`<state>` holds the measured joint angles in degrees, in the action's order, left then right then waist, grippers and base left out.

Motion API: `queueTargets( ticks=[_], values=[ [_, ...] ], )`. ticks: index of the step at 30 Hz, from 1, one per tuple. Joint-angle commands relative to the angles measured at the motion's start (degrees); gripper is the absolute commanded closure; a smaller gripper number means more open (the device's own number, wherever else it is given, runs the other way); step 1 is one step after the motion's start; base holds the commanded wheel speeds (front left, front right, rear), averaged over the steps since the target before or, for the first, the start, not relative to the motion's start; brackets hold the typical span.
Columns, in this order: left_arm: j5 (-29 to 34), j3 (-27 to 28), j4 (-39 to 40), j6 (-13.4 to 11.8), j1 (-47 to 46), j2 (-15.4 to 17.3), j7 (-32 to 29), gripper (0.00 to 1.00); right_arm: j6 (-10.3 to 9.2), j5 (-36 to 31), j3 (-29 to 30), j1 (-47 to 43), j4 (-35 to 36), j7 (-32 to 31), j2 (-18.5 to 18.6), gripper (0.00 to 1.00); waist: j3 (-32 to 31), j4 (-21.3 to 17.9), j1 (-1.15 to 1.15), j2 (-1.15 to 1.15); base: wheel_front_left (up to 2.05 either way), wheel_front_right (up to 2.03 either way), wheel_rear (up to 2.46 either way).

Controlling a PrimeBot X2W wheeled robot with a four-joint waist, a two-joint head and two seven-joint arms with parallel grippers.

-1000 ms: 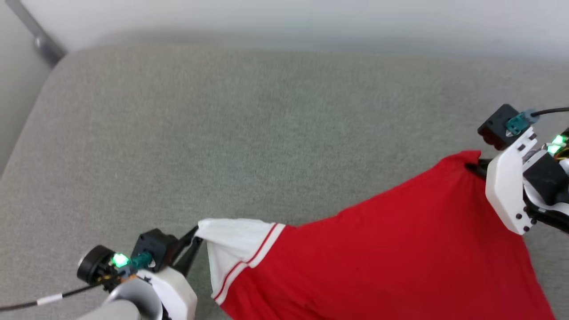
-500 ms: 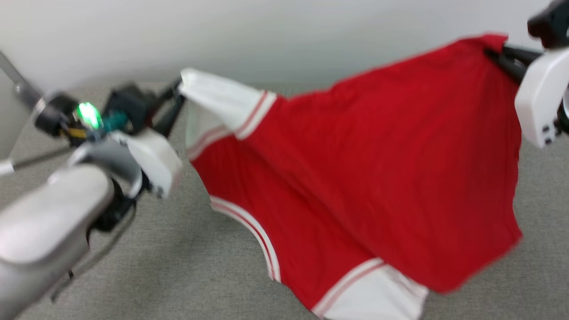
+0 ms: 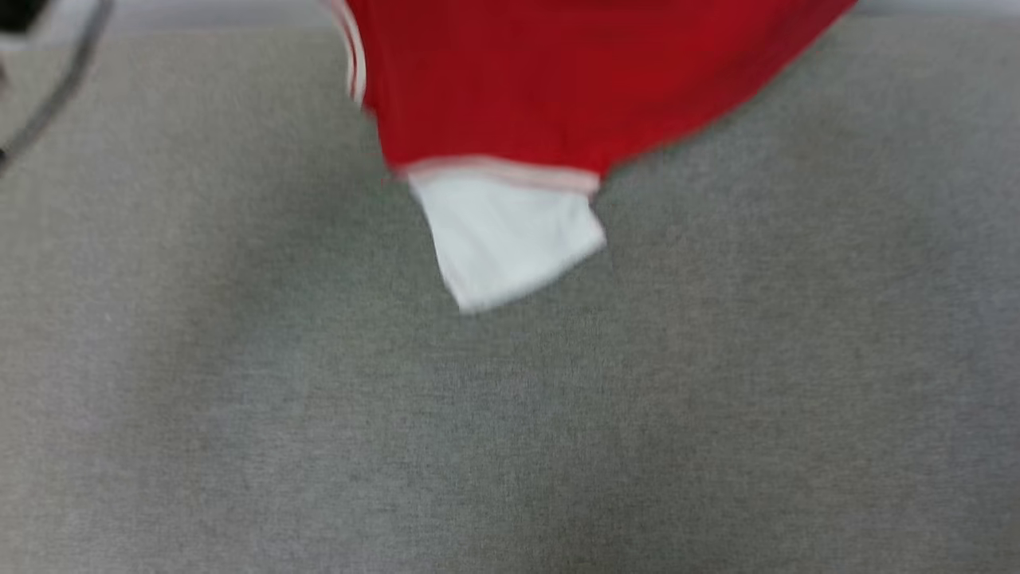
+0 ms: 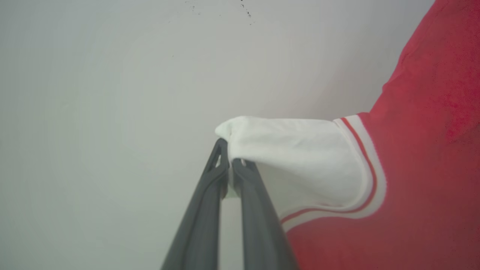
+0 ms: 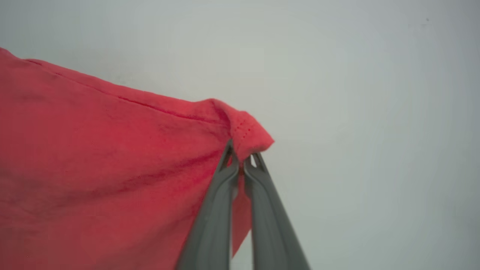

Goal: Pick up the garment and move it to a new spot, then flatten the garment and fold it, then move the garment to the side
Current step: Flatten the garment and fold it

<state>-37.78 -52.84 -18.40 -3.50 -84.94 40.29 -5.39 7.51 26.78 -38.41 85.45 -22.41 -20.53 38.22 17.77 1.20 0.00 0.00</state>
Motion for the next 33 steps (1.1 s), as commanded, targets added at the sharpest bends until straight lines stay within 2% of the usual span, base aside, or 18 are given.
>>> queueTargets(
  ticks=[1,8,15,23,33],
  values=[
    [0.92,0.91,-2.03,0.81,-4.30,-0.78,-0.13,1.00,-0.05,-1.60,0.44,3.94,-1.81,0.89,-1.22,1.00,4.81,0.30,0.00,0.00,0.00,0.00,0.00],
    [3.78,2.94,-12.44,3.73,-19.85,-4.10,0.86,1.00,-0.05,-7.78,0.66,17.53,-10.48,5.59,-4.74,1.00,10.78,1.25,0.00,0.00,0.00,0.00,0.00],
    [5.40,3.46,-21.66,5.81,-28.63,-7.82,4.72,1.00,-0.05,-10.07,-0.83,25.51,-18.48,9.58,-7.53,1.00,13.66,2.33,0.00,0.00,0.00,0.00,0.00],
    [4.81,2.62,-28.68,8.06,-30.10,-10.03,7.81,1.00,-0.05,-8.21,-4.04,26.63,-24.78,13.65,-9.19,1.00,15.97,2.92,0.00,0.00,0.00,0.00,0.00],
    [3.30,-0.78,-34.75,9.91,-20.67,-12.55,11.42,1.00,-0.05,-3.28,-9.72,18.87,-29.20,18.50,-10.85,1.00,17.28,2.64,0.00,0.00,0.00,0.00,0.00]
  ],
)
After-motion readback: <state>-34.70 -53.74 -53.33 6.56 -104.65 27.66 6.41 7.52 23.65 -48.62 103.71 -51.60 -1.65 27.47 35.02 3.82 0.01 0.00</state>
